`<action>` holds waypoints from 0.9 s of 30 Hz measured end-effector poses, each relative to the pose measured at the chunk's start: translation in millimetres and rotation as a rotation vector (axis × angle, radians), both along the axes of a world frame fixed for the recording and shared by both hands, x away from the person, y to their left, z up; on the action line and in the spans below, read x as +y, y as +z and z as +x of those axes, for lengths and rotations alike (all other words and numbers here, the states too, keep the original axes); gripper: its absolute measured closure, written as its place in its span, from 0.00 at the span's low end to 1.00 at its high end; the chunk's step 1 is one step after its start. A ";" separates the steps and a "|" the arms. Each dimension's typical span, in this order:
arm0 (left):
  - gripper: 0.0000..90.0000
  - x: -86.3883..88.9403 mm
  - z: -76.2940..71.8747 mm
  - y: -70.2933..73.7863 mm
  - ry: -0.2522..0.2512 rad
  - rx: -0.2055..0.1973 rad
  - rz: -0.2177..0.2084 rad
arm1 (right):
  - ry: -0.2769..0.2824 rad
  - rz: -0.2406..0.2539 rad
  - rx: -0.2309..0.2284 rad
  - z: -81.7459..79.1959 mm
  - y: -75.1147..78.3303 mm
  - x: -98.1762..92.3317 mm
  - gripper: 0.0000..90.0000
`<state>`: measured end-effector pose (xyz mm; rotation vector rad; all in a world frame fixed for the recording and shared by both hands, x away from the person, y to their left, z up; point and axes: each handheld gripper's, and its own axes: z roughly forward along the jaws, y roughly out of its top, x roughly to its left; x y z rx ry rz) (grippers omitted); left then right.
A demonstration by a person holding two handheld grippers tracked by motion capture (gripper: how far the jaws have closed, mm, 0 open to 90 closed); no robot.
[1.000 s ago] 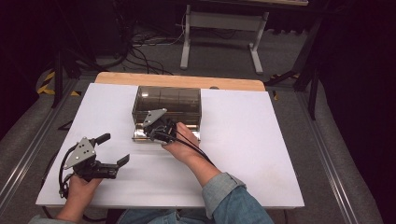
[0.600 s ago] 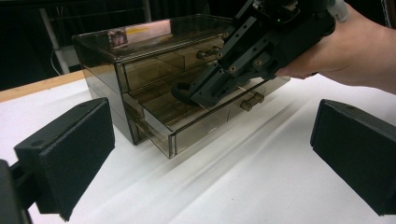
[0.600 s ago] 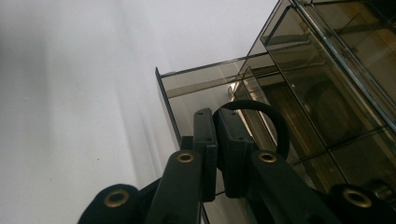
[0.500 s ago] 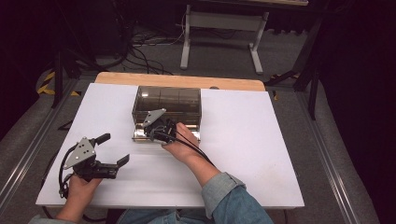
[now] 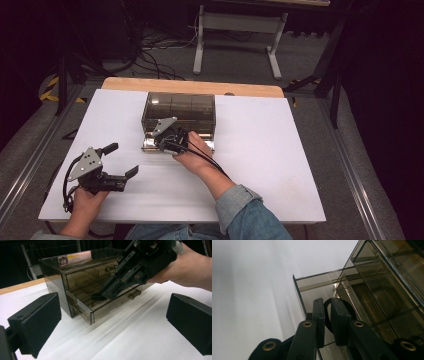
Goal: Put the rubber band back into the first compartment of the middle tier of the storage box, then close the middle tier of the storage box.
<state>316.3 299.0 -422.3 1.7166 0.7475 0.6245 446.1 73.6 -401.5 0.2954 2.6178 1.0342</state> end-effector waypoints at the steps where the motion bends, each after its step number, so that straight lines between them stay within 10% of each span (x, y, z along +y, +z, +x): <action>1: 0.01 -0.2 -0.1 -0.1 0.000 0.002 -0.005 | -0.001 0.000 -0.001 -0.1 0.1 -0.1 0.91; 27: 0.01 0.7 -1.9 0.1 0.010 0.008 -0.009 | 0.015 0.059 0.015 -9.1 26.9 -34.8 1.00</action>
